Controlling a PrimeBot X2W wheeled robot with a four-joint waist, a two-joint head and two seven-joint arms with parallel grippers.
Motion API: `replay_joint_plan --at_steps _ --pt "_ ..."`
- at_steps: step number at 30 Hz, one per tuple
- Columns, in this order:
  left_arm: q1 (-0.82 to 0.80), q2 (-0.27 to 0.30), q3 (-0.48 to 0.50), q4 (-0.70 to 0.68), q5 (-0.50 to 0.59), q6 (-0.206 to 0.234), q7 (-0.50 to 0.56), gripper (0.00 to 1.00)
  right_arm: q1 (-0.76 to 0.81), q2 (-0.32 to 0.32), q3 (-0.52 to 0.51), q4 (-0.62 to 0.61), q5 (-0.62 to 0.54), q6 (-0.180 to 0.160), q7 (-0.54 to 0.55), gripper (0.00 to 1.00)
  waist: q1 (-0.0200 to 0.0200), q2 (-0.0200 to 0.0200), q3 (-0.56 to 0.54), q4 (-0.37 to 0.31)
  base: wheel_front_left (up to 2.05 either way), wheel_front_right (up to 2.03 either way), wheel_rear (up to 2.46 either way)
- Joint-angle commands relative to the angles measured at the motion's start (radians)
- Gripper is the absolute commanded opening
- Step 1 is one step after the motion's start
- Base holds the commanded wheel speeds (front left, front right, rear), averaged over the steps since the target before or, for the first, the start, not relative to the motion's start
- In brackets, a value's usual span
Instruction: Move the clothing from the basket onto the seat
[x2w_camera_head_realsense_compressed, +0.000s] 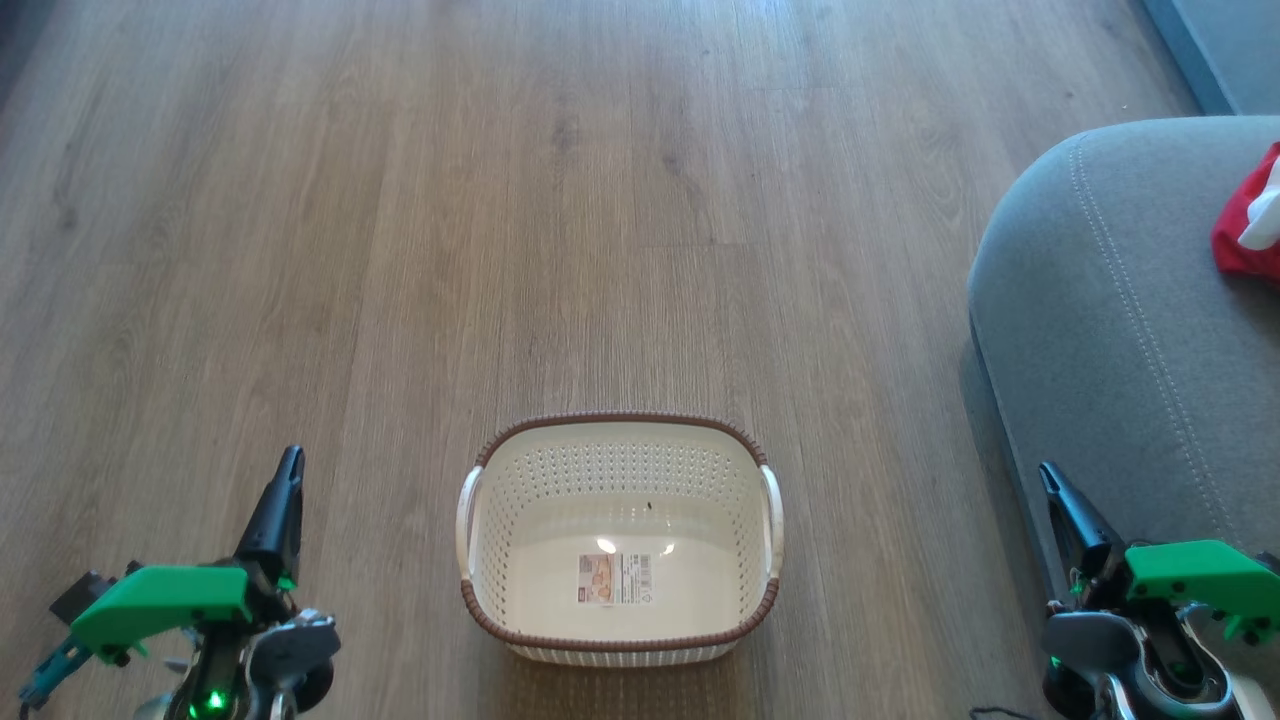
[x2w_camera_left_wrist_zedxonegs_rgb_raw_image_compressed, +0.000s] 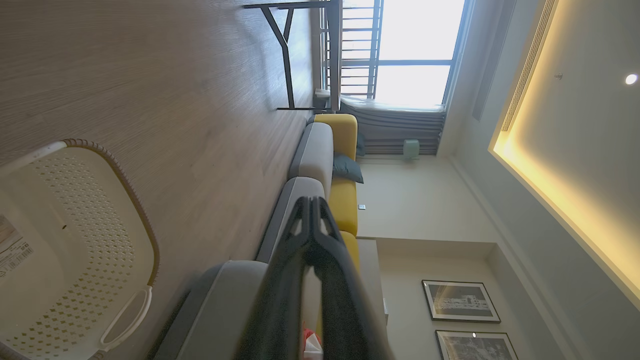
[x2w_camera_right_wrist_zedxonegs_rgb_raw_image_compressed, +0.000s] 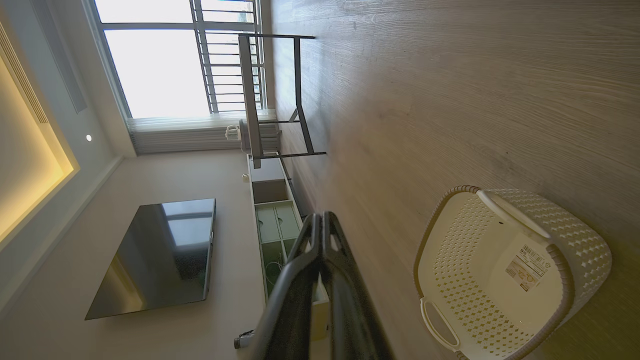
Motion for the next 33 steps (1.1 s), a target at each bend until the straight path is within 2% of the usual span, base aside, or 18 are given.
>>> replay_joint_plan --at_steps 1,33 --pt "-0.056 0.004 0.036 -0.034 -0.004 -0.007 0.003 0.0 -0.047 -0.007 0.017 -0.036 0.006 0.007 0.008 0.0 0.0 0.0 0.0 0.0 0.0 0.0 0.0" --pt "-0.056 0.004 0.036 -0.034 -0.004 -0.007 0.003 0.0 -0.047 -0.007 0.017 -0.036 0.006 0.007 0.008 0.0 0.0 0.0 0.0 0.0 0.0 0.0 0.0"
